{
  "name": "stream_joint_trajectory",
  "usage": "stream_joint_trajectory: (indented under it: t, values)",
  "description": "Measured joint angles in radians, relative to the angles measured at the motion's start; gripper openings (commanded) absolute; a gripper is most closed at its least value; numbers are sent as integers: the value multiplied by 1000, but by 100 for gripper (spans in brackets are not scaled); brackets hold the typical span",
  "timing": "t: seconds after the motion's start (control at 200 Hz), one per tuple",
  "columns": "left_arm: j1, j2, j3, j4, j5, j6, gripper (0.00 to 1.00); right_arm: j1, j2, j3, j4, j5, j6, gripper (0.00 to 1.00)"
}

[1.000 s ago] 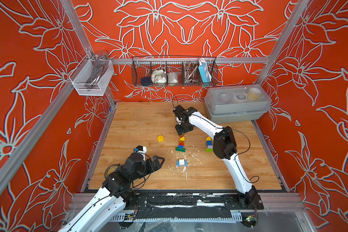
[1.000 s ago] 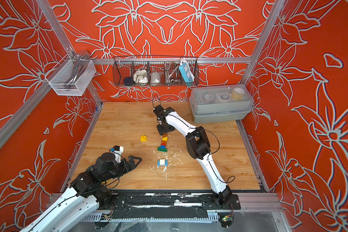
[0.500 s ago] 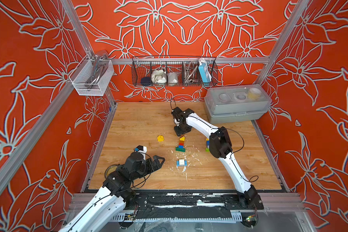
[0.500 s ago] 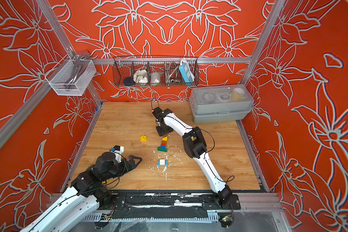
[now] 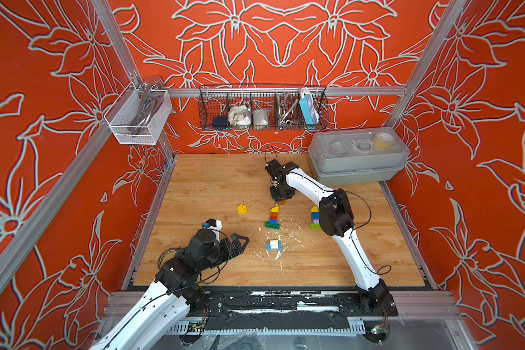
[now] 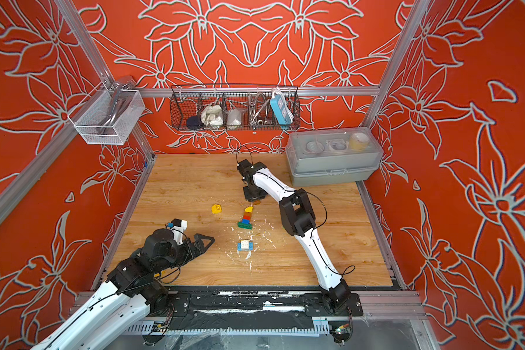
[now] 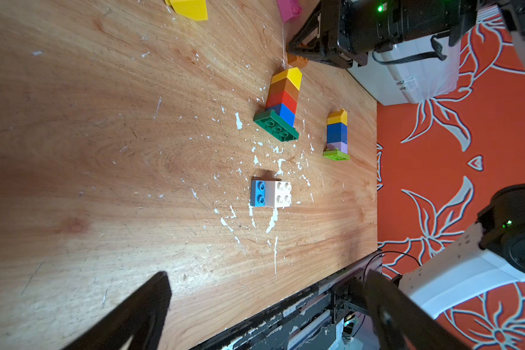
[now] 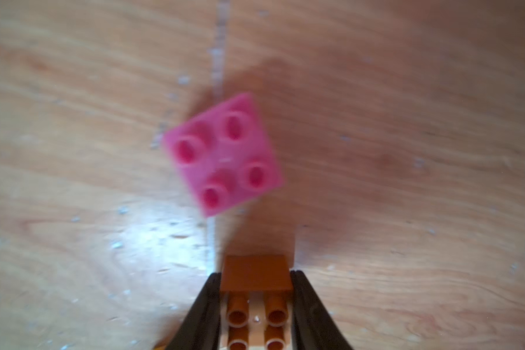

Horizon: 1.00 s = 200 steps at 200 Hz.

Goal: Assemble the number 1 with lego
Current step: Pick up the lego brick from the center of the board, then assemble the lego brick with the lego brick.

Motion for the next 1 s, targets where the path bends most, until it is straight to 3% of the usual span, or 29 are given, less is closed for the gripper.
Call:
stream_joint_trajectory:
  t: [0.19,0.39,0.5,0.686,1.001]
  values:
    - [4,0,0,0,0,1,100,-36,-118,-143,5,20,82,28]
    - [5,-26,0,-3,0,0,100,-10,-425,-490,98,-5,217,27]
    - [5,-59,-1,-9,0,-1,100,60,-564,-616,128,-6,289,27]
    - [8,-99,-9,-27,0,-5,100,239,-678,-746,175,15,400,26]
    - [9,-197,-33,-80,-5,-26,100,407,-698,-892,244,21,522,26]
